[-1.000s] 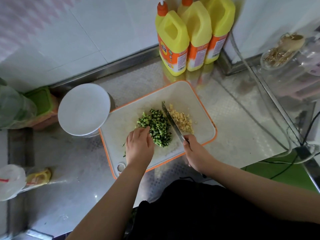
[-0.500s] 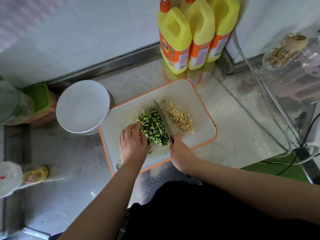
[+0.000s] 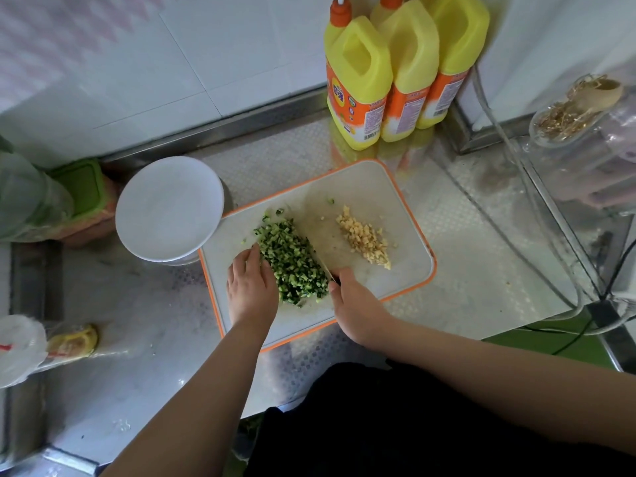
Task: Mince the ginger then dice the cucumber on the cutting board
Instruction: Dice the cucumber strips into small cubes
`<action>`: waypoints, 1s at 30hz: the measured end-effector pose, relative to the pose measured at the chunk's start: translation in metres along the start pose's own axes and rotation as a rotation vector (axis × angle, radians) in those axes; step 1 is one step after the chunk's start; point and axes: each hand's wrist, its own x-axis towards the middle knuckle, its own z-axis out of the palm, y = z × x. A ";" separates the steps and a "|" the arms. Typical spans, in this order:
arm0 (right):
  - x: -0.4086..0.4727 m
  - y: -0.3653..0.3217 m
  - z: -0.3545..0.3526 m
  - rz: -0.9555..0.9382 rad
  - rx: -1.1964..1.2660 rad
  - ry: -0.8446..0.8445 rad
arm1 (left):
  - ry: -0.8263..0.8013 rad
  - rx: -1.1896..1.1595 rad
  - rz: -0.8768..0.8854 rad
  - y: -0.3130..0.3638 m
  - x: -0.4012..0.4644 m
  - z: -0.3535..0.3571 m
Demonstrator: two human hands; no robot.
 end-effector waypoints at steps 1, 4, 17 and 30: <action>-0.001 0.002 -0.003 0.016 0.029 0.009 | 0.000 -0.006 0.002 0.001 0.000 0.000; 0.000 0.006 -0.012 0.053 0.097 0.036 | 0.010 -0.030 0.040 0.005 0.003 0.000; 0.002 0.002 -0.023 0.159 0.481 -0.054 | 0.073 0.052 0.317 0.029 0.013 0.002; 0.006 -0.047 -0.031 0.176 0.553 -0.170 | 0.208 0.002 0.330 0.017 -0.016 0.000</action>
